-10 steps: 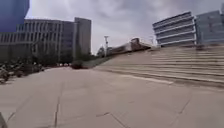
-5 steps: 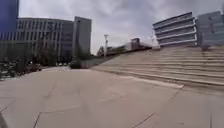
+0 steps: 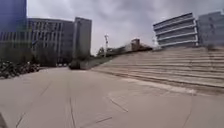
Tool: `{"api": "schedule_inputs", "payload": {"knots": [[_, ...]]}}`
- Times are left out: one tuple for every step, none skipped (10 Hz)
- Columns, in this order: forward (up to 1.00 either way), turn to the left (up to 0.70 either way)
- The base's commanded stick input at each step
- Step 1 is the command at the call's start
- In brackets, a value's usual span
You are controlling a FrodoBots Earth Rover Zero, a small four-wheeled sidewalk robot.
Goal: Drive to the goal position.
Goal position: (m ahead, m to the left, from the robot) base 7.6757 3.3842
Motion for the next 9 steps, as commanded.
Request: {"api": "schedule_inputs", "payload": {"knots": [[1.00,0.00],[1.00,0.00],[1.00,0.00],[1.00,0.00],[1.00,0.00],[1.00,0.00],[1.00,0.22],[1.00,0.40],[1.00,0.40]]}}
